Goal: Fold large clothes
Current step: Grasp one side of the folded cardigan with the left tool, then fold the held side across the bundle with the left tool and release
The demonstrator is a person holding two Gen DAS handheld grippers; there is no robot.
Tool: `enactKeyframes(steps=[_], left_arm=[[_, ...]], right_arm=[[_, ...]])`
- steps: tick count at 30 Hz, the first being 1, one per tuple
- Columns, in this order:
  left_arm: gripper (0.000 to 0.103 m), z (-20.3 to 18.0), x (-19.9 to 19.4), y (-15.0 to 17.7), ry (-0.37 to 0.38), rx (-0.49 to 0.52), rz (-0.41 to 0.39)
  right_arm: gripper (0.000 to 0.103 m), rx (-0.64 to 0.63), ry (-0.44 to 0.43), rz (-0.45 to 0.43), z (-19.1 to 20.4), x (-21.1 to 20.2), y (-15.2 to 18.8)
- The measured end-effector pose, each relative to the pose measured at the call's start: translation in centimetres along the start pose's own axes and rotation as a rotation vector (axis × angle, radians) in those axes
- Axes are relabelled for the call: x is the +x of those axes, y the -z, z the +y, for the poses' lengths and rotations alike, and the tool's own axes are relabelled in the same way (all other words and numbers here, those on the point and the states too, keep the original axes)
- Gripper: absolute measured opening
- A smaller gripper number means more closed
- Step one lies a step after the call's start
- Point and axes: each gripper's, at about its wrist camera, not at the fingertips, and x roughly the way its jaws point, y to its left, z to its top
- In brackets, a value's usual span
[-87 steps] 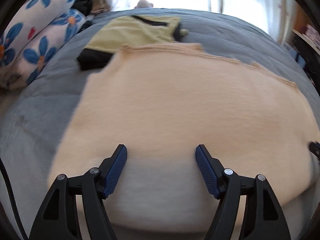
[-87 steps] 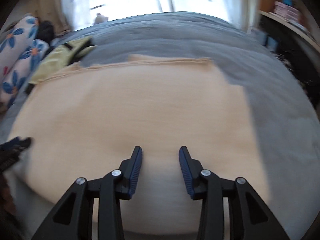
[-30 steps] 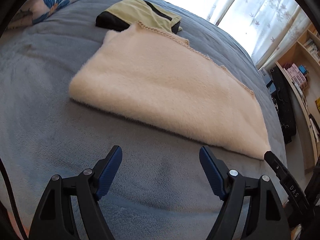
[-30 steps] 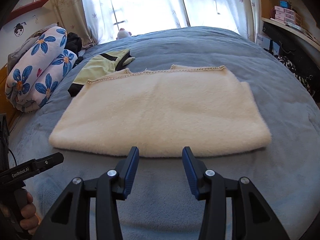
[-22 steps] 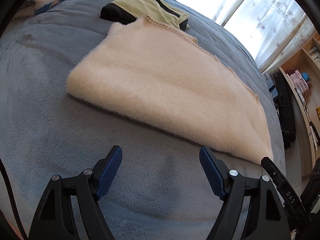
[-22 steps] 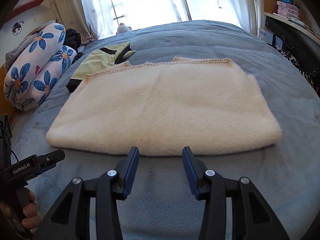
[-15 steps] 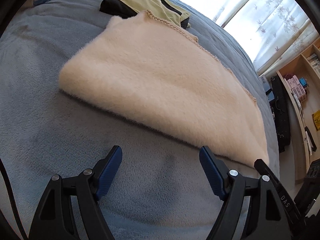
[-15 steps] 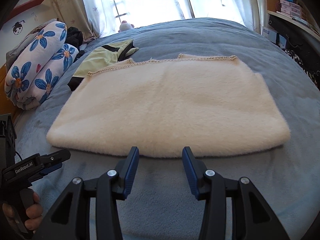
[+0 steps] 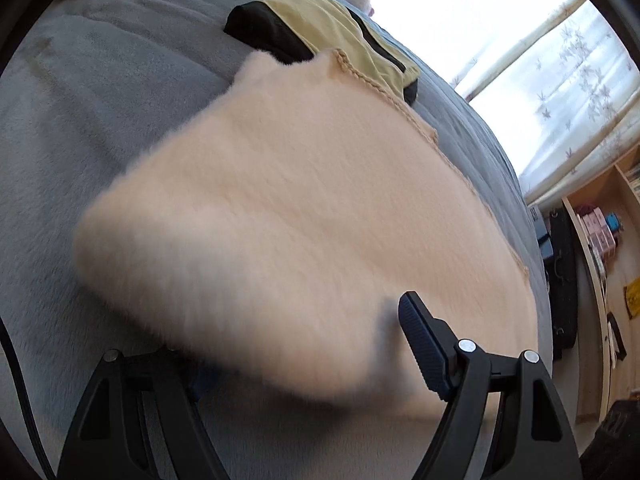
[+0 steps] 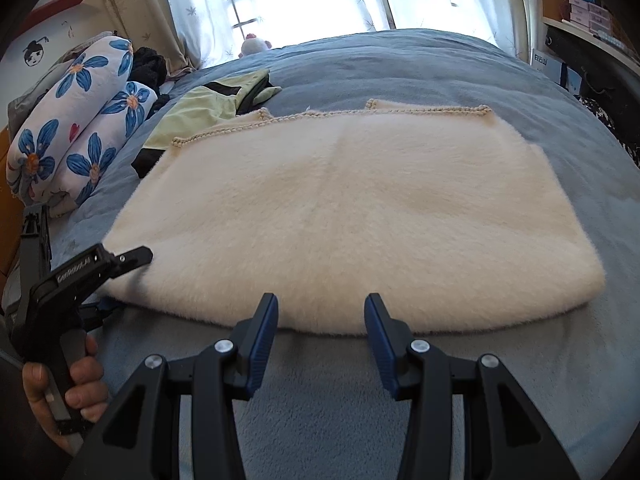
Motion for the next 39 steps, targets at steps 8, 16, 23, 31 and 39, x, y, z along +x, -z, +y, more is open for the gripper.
enactKeyframes(steps=[8,16,23,31,39], left_arm=[[0.027,-1.7,-0.7,-2.3,-0.076,0.055,-0.184],[0.020,-9.7,-5.4,-1.1,-0.084,0.309,-0.355],[0.019,-19.9,-7.6,1.3,-0.009,0.542,-0.427],[0.019,-31.1,-3.6,7.6,0.138,0.741,-0.348],[0.018,-34.3,7.6,17.3,0.115,0.893,-0.095]], right_arm=[[0.045,-0.068,0.042,-0.056,1.5,2.8,-2.6],[0.045,-0.147,0.054,-0.018,2.5,6.2,-2.9],[0.045,0.060,-0.158,0.043,-2.3,3.7,-3.0],[0.045,0.355,0.075,-0.126,-15.0,-4.7,-1.5],[0.045,0.481,0.268,-0.100,-22.7,-6.7,1.8]])
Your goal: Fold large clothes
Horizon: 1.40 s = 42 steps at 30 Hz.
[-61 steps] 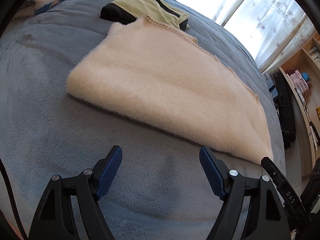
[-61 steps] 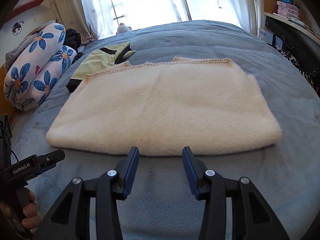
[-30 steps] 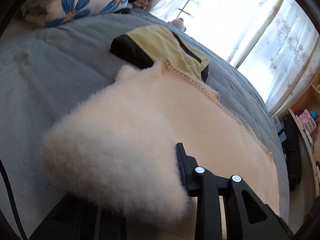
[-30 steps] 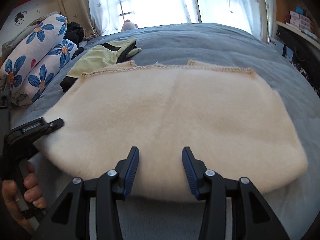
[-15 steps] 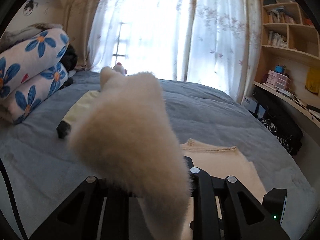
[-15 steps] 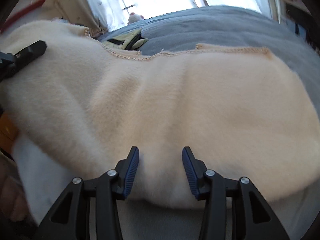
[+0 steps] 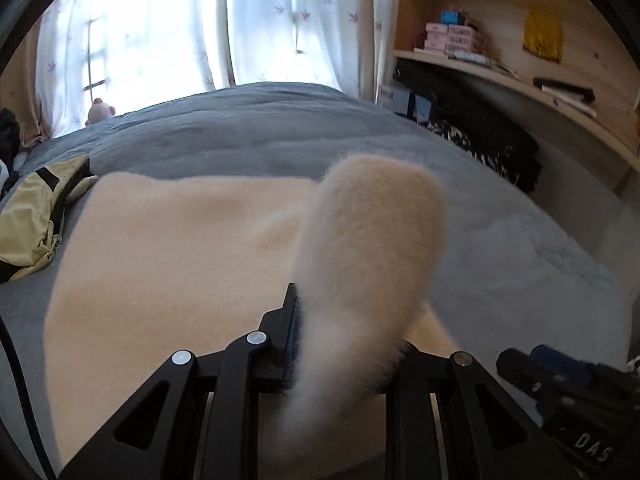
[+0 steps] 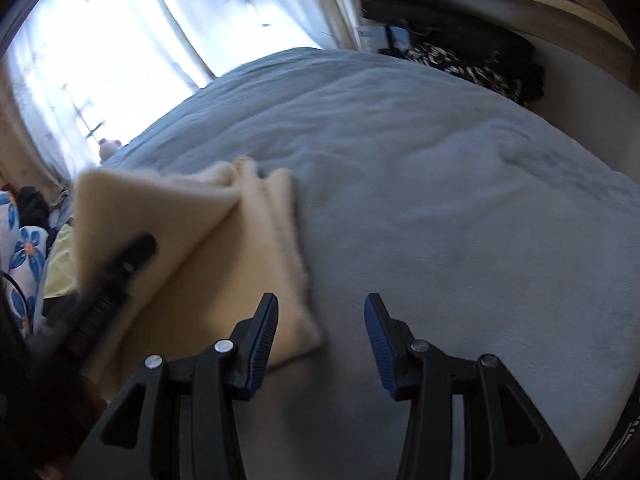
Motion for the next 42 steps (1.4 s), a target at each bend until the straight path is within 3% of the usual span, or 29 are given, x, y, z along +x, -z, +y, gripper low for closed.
enactKeyframes(steps=[7,15,17,18,19,21,26,30,32,34,40,41,42], left_arm=[[0.018,-0.9,-1.0,-1.0,0.012,0.039,-0.047],[0.022,-2.4,0.5,0.9,-0.006,0.142,0.002],[0.040,-2.1,-0.3,0.2,0.024,0.143,0.033],[0.065,-1.7,-0.9,-0.2,0.066,0.130,0.058],[0.080,-1.5,-1.7,-0.5,0.083,0.122,0.064],[0.089,-0.8,-3.5,-1.1,0.078,0.129,0.070],[0.090,3.3,-8.0,-2.2,0.108,0.059,0.092],[0.090,8.9,-8.7,-2.9,0.023,-0.032,0.145],[0.090,12.0,-8.1,-2.8,-0.037,-0.083,0.188],[0.090,15.1,-6.8,-2.8,-0.049,-0.150,0.242],[0.090,20.6,-2.4,-2.2,0.024,-0.306,0.366],[0.090,20.9,-1.8,-2.1,0.054,-0.321,0.369],[0.090,21.2,-1.4,-2.1,0.075,-0.334,0.369]], right_arm=[[0.045,0.010,0.002,0.013,-1.4,0.5,0.5],[0.045,-0.009,0.020,0.057,-1.6,1.1,0.3],[0.045,-0.016,0.010,0.061,-1.4,0.9,0.0],[0.045,-0.024,0.001,0.061,-1.2,0.6,-0.2],[0.045,-0.031,-0.005,0.058,-1.0,0.3,-0.3],[0.046,-0.043,-0.021,0.044,-0.8,-0.6,-1.0],[0.047,-0.083,-0.080,0.008,0.2,-2.9,-3.2],[0.064,-0.099,-0.207,0.041,2.0,-3.2,-5.5],[0.069,-0.129,-0.248,0.077,3.4,-2.6,-6.7],[0.069,-0.157,-0.281,0.127,5.0,-1.1,-7.9],[0.069,-0.181,-0.297,0.370,8.2,7.3,-9.9],[0.066,-0.188,-0.297,0.390,8.4,8.1,-9.8],[0.042,-0.199,-0.291,0.412,8.7,9.2,-9.7]])
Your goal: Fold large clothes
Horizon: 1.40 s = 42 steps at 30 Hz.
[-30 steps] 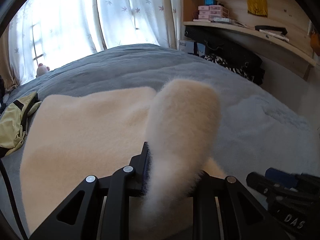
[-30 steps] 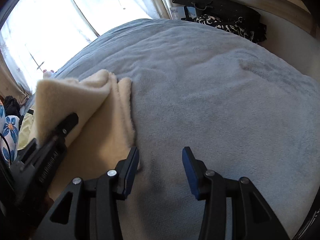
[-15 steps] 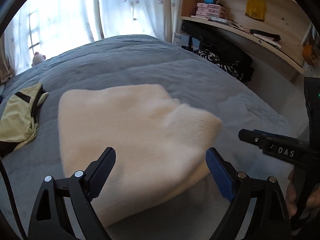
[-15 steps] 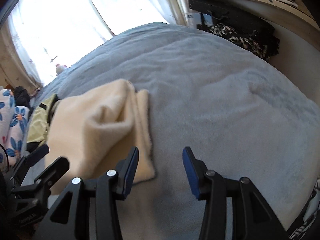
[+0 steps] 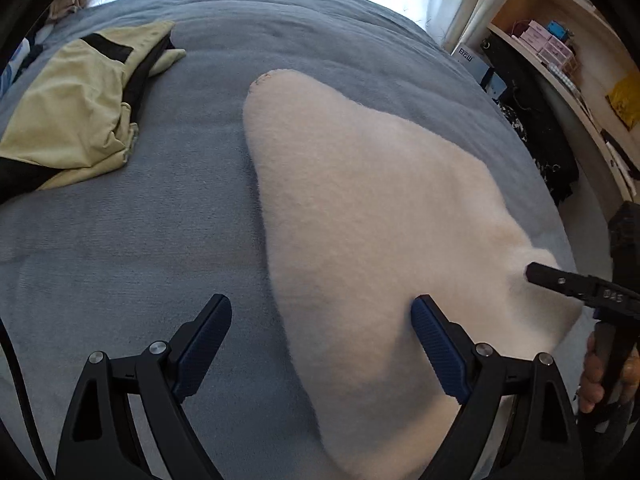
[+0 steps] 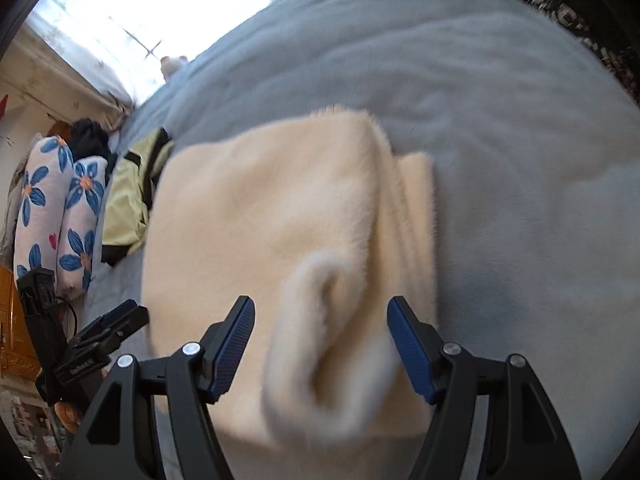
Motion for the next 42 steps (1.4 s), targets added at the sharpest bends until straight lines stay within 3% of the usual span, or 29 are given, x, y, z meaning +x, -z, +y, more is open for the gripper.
enactKeyframes(steps=[1,3,5,7,9,12,15,18,19,21,24,29,34,37,39,42], left_arm=[[0.090,0.1,0.2,-0.2,0.015,-0.006,-0.005],[0.090,-0.1,0.5,-0.6,0.013,0.005,-0.018],[0.087,-0.7,0.5,-0.9,-0.003,0.020,-0.027],[0.075,-1.6,0.3,-0.9,0.012,0.047,-0.027],[0.073,-2.8,0.0,-0.5,0.023,0.093,-0.040],[0.073,-4.2,0.5,0.8,0.009,0.147,-0.053],[0.073,-4.9,1.7,1.8,-0.023,0.157,-0.070],[0.073,-5.3,1.3,1.9,-0.050,0.154,-0.089],[0.073,-5.3,0.9,1.9,-0.062,0.159,-0.091],[0.073,-6.0,0.0,1.9,-0.099,0.197,-0.107],[0.073,-6.7,-1.2,1.4,-0.116,0.241,-0.145],[0.073,-6.7,-1.0,-1.3,-0.097,0.193,-0.175],[0.072,-6.7,1.0,-3.8,-0.078,0.144,-0.165],[0.073,-6.2,3.0,-4.4,-0.126,0.145,-0.137],[0.077,-5.6,3.7,-4.4,-0.122,0.157,-0.132],[0.082,-4.5,4.1,-4.5,-0.070,0.125,-0.123]], right_arm=[[0.026,-0.006,-0.010,0.025,0.0,0.8,-0.1],[0.020,-0.030,0.000,-0.006,0.1,0.8,0.2],[0.018,-0.070,0.001,-0.075,0.6,-0.8,0.9],[0.017,-0.102,-0.010,-0.167,0.9,-3.6,2.2],[0.017,-0.110,-0.009,-0.233,0.6,-5.3,4.1],[0.017,-0.097,0.031,-0.206,-1.4,-3.2,6.1],[0.017,-0.033,-0.002,-0.192,-3.9,-0.1,7.0],[0.023,-0.004,-0.023,-0.196,-3.7,-1.1,6.6],[0.025,-0.005,-0.003,-0.189,-3.4,-1.5,6.4],[0.040,-0.037,0.091,-0.211,-2.2,-2.9,5.8],[0.053,-0.085,0.168,-0.308,-0.6,-5.1,4.5],[0.053,-0.153,0.137,-0.350,1.9,-4.6,0.6],[0.053,-0.168,0.072,-0.262,3.3,-0.4,-1.9],[0.053,-0.192,0.198,-0.239,2.8,1.9,-2.5],[0.040,-0.187,0.277,-0.251,1.3,2.3,-2.5],[0.023,-0.139,0.241,-0.254,-1.3,1.3,-2.5]])
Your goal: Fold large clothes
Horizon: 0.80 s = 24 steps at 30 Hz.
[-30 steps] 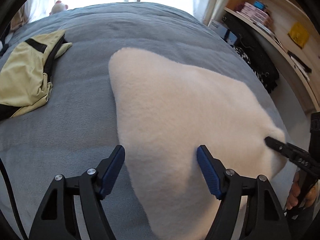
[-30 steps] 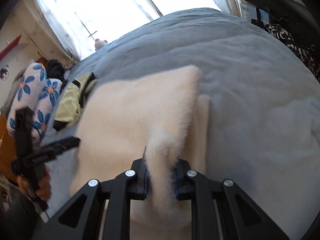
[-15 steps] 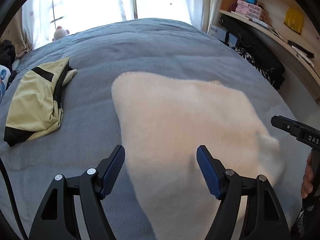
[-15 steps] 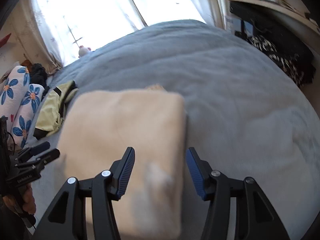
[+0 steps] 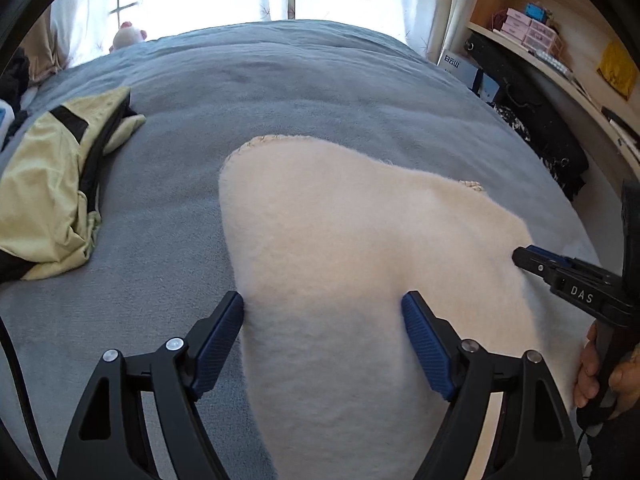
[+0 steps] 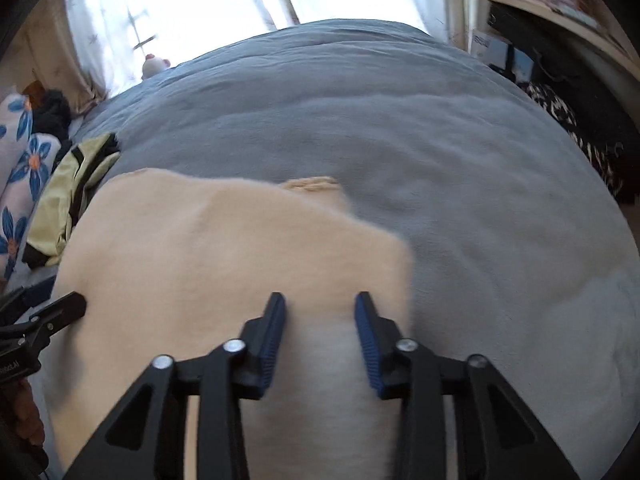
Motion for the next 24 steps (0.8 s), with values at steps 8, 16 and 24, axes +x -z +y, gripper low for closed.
enactKeyframes(steps=[8,16,24], left_arm=[[0.084,0.8,0.0,-0.4,0.028,-0.070,0.031],[0.084,-0.4,-3.6,0.0,-0.012,-0.013,0.040],[0.084,-1.6,-8.1,1.7,-0.029,0.022,0.053]], right_arm=[[0.026,0.063,-0.005,0.030,-1.7,-1.3,-0.2],[0.032,0.090,-0.065,0.047,-0.7,-4.1,0.4],[0.059,0.092,-0.117,0.039,0.6,-8.6,1.9]])
